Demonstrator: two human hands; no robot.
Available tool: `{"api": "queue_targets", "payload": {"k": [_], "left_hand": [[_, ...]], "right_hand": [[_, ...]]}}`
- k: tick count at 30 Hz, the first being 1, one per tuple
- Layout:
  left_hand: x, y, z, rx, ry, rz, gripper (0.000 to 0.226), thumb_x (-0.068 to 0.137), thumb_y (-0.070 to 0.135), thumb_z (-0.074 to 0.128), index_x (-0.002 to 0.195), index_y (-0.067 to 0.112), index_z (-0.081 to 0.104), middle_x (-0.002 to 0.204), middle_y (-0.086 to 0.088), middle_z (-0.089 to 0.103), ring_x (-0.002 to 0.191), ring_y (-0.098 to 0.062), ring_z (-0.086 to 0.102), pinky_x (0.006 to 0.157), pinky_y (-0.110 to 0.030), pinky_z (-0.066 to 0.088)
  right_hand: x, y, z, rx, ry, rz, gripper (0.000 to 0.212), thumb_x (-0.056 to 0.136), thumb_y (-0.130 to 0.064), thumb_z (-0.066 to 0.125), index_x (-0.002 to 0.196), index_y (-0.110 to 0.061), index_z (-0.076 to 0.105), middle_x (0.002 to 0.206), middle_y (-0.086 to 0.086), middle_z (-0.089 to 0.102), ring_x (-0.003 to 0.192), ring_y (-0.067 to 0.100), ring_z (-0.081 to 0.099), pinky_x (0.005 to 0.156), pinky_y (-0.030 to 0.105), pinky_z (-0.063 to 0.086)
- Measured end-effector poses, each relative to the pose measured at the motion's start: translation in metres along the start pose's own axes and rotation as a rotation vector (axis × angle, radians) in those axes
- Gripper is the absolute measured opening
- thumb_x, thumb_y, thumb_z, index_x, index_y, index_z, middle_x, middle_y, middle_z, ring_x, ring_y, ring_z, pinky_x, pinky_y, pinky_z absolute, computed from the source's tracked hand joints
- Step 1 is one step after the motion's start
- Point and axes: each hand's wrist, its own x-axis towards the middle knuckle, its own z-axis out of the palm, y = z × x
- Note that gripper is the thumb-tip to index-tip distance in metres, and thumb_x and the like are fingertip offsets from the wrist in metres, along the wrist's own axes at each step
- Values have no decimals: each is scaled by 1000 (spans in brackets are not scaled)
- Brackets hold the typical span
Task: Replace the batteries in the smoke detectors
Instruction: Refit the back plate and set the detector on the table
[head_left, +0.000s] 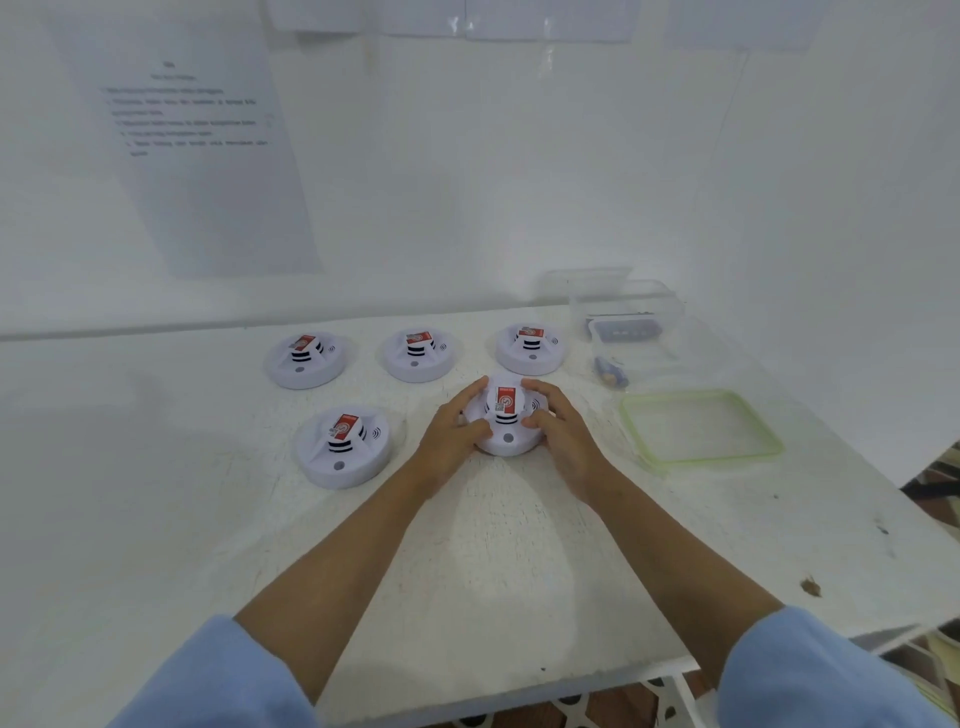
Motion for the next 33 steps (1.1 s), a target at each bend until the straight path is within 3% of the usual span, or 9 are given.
{"api": "queue_targets", "payload": {"k": [2, 6, 8, 11, 15, 18, 23, 29, 33], "left_hand": [[-1, 1, 0, 49, 22, 23, 57, 89, -5, 45, 141, 16, 35, 126, 7, 45, 114, -12, 46, 87, -22, 42], [-3, 2, -1, 270, 71, 49, 53, 93, 3, 45, 143, 16, 31, 128, 5, 44, 115, -8, 41, 86, -12, 30], [-3, -1, -3, 338, 78, 38, 52, 95, 11, 47, 143, 17, 31, 142, -2, 42, 127, -17, 40, 96, -20, 31], [-2, -5, -7, 394, 58, -2, 50, 96, 17, 46, 144, 17, 31, 149, -6, 36, 134, -23, 36, 109, -32, 30], [-1, -3, -7, 395, 53, -21, 47, 96, 17, 47, 141, 15, 36, 146, -7, 39, 132, -24, 39, 109, -34, 30], [5, -3, -9, 394, 54, -29, 47, 93, 23, 51, 139, 19, 39, 144, -6, 40, 132, -25, 38, 111, -40, 30], [28, 12, -16, 293, 115, -62, 50, 89, 22, 56, 137, 24, 40, 145, -6, 37, 132, -22, 35, 106, -37, 31], [70, 24, -12, 257, 59, -100, 66, 84, 21, 67, 141, 22, 34, 143, -9, 38, 129, -23, 38, 93, -28, 36], [101, 25, -6, 311, 25, -96, 74, 79, 22, 73, 141, 22, 32, 142, -8, 39, 127, -24, 39, 99, -32, 36]], "right_hand": [[-1, -4, 0, -82, -9, -19, 41, 85, 0, 48, 119, -23, 52, 129, 3, 53, 115, 20, 50, 89, 24, 45], [-1, -4, 1, -174, -56, -5, 43, 87, 0, 49, 126, -18, 49, 124, 3, 53, 111, 19, 49, 84, 18, 43], [-1, -3, 3, -229, -68, -9, 41, 88, -2, 49, 126, -17, 48, 124, 3, 53, 110, 17, 49, 81, 15, 43], [1, 0, 4, -324, -43, 10, 37, 89, -9, 51, 124, -20, 50, 128, 7, 53, 116, 23, 50, 92, 26, 44], [0, -1, 8, -437, -36, 18, 36, 92, -13, 51, 128, -15, 48, 133, 11, 51, 122, 28, 47, 109, 43, 36], [-1, -5, 7, -409, -18, 28, 37, 93, -9, 47, 130, -10, 46, 133, 13, 49, 125, 28, 44, 109, 39, 34], [10, -23, -6, -325, 66, -34, 45, 89, -13, 55, 131, -25, 45, 121, -9, 42, 113, 10, 41, 97, 26, 33], [56, -37, -15, -268, 180, -61, 45, 92, -18, 54, 135, -21, 41, 133, -3, 45, 113, 9, 42, 93, 23, 32], [86, -32, -18, -349, 188, -74, 48, 92, -19, 52, 138, -19, 39, 143, 1, 40, 129, 16, 39, 103, 25, 33]]}}
